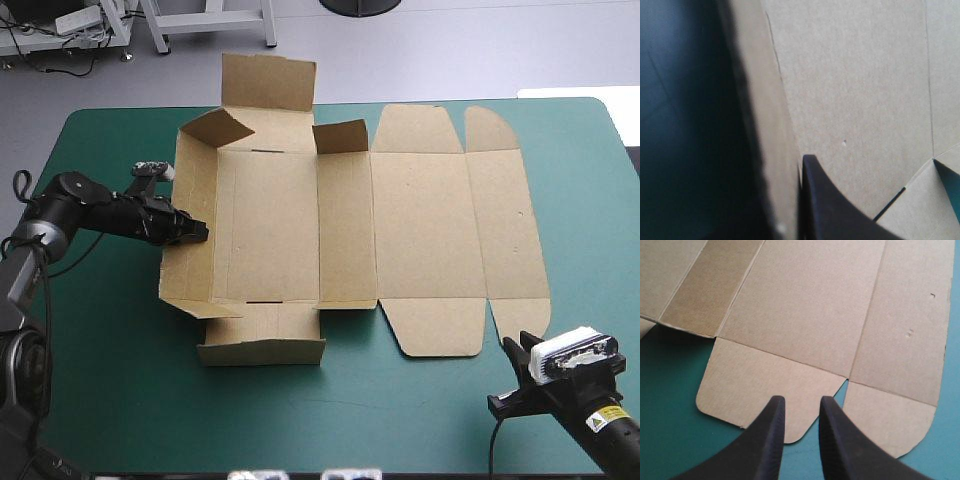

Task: Fold the box

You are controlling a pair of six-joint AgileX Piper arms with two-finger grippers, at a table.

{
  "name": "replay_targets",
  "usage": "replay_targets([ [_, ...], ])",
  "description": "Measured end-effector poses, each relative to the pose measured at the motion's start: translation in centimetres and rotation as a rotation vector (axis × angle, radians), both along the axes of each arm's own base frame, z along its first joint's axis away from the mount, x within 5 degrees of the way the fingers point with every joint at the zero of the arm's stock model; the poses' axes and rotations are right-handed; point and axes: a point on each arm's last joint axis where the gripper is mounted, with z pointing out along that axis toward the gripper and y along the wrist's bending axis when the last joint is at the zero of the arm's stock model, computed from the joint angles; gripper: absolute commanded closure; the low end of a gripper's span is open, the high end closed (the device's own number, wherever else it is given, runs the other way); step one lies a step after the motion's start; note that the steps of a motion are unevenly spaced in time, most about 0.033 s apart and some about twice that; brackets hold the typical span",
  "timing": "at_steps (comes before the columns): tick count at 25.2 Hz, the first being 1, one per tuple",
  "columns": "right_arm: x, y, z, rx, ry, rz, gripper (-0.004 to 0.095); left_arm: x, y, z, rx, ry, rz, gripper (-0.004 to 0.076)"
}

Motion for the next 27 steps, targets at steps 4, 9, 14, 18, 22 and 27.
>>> replay_targets([
  [4, 0.1, 0.0, 0.1, 0.010, -0.013, -0.004, 0.0675, -1.8, 0.0, 4.1, 0.065, -0.182, -0.022, 0.0727],
  [9, -0.1, 0.0, 1.7, 0.021, -0.064, -0.005, 0.0675, -4.2, -0.2, 8.2, 0.135, -0.362, -0.024, 0.0727],
  [14, -0.1, 0.0, 4.5, 0.023, -0.134, -0.005, 0.0675, -5.5, -1.3, 11.8, 0.296, -0.439, -0.114, 0.0727],
  [18, 0.5, 0.1, 5.5, 0.022, -0.124, -0.002, 0.0675, -6.3, -2.4, 14.7, 0.394, -0.513, -0.190, 0.0727],
  [22, 1.2, 0.1, 6.4, 0.021, -0.118, 0.000, 0.0675, -7.5, -3.9, 18.3, 0.536, -0.636, -0.266, 0.0727],
  [27, 1.1, 0.1, 7.9, 0.025, -0.153, 0.001, 0.0675, -9.5, -9.2, 19.2, 0.855, -0.722, -0.500, 0.0727],
])
